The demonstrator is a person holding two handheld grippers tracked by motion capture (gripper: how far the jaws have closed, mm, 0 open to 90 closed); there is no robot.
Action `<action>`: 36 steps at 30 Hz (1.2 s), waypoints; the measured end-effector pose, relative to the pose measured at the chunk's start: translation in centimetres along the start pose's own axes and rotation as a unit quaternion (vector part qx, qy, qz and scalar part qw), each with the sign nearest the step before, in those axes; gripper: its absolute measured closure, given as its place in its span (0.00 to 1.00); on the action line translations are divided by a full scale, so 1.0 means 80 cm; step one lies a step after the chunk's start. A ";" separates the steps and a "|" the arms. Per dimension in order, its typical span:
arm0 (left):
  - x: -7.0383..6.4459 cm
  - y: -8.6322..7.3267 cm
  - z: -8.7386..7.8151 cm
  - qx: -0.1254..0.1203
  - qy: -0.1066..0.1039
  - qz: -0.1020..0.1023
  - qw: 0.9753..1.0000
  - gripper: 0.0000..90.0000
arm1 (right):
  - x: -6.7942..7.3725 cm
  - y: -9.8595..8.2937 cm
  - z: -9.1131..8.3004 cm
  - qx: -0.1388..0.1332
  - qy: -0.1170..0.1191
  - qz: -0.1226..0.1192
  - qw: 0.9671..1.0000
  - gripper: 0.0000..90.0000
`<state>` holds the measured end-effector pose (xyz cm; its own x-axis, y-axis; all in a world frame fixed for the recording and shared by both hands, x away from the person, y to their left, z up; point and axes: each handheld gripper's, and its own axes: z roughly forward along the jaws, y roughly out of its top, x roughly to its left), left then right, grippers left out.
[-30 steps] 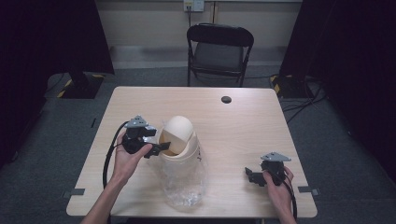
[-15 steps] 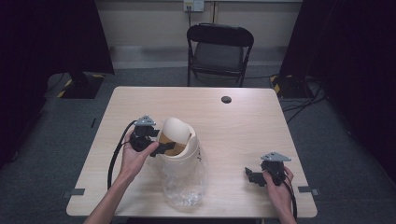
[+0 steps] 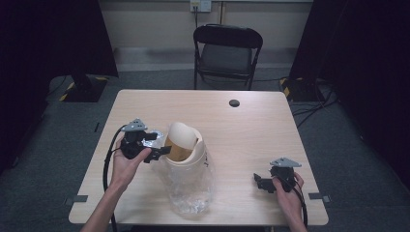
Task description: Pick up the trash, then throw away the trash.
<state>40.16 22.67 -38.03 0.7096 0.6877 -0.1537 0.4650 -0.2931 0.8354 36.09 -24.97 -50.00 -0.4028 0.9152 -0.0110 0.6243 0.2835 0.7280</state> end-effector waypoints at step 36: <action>0.133 -0.073 0.067 0.097 0.091 -0.038 0.990 0.20 | 0.000 0.000 0.000 0.000 0.000 -0.002 1.000 0.10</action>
<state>47.83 28.09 -47.38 0.5708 0.8150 -0.0997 0.6188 -0.3471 0.7047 36.08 -24.98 -50.01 -0.4053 0.9141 -0.0140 0.6226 0.2872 0.7279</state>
